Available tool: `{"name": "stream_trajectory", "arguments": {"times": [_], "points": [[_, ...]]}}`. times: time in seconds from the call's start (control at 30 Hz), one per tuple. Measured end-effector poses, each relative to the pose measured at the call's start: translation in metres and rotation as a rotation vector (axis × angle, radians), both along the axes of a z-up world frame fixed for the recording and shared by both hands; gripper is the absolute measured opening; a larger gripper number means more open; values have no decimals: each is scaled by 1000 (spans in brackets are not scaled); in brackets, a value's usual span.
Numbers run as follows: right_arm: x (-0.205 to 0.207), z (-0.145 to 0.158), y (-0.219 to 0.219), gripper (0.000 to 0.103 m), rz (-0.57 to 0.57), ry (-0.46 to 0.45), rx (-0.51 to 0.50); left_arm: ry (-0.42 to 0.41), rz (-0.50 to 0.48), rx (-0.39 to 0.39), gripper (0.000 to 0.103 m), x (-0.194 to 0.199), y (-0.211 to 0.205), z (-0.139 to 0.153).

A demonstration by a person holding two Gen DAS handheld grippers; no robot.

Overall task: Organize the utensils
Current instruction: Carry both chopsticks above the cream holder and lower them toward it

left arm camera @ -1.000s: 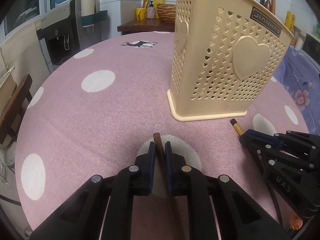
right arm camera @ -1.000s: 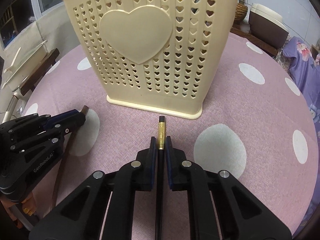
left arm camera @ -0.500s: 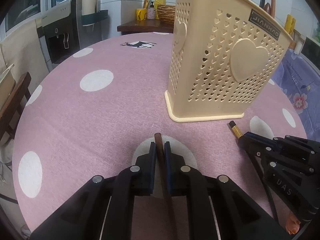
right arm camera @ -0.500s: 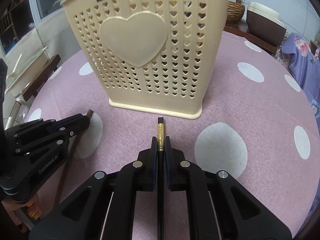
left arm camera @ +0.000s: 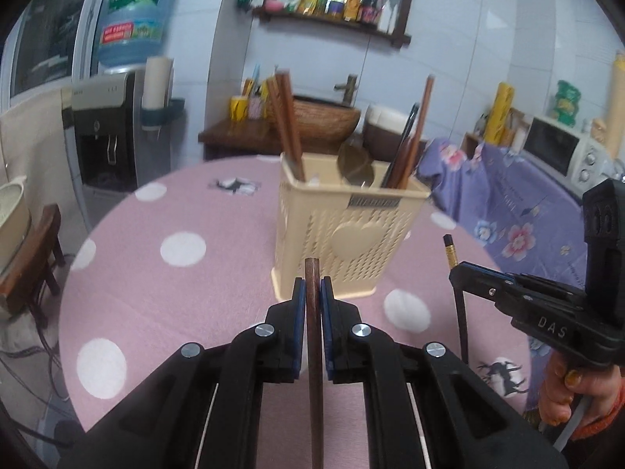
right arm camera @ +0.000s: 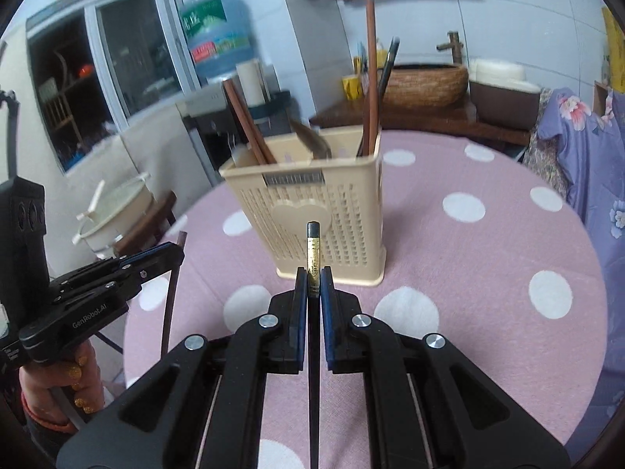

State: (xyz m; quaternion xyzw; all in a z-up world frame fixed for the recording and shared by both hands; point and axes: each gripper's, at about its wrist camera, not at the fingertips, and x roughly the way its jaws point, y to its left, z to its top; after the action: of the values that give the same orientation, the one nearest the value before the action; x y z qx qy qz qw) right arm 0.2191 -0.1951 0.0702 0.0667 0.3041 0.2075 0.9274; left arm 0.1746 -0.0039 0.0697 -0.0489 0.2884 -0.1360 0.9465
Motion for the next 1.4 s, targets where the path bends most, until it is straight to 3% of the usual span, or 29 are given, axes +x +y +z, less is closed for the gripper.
{"name": "stream_trajectory", "arguments": {"times": [0.23, 0.37, 1.03, 1.23, 1.4], "points": [[-34, 43, -21, 8, 0, -115, 40, -128, -29, -27, 9, -24, 7, 44], [-42, 54, -20, 8, 2, -154, 28, -168, -44, -29, 9, -28, 4, 52], [-36, 61, -15, 8, 17, -148, 23, -209, -62, -45, 8, -31, 2, 67], [-31, 83, -14, 8, 32, -160, 9, -247, -88, -44, 8, -29, -2, 86], [-23, 121, -13, 8, 18, -214, -9, -298, -121, -57, 8, -21, -5, 127]]}}
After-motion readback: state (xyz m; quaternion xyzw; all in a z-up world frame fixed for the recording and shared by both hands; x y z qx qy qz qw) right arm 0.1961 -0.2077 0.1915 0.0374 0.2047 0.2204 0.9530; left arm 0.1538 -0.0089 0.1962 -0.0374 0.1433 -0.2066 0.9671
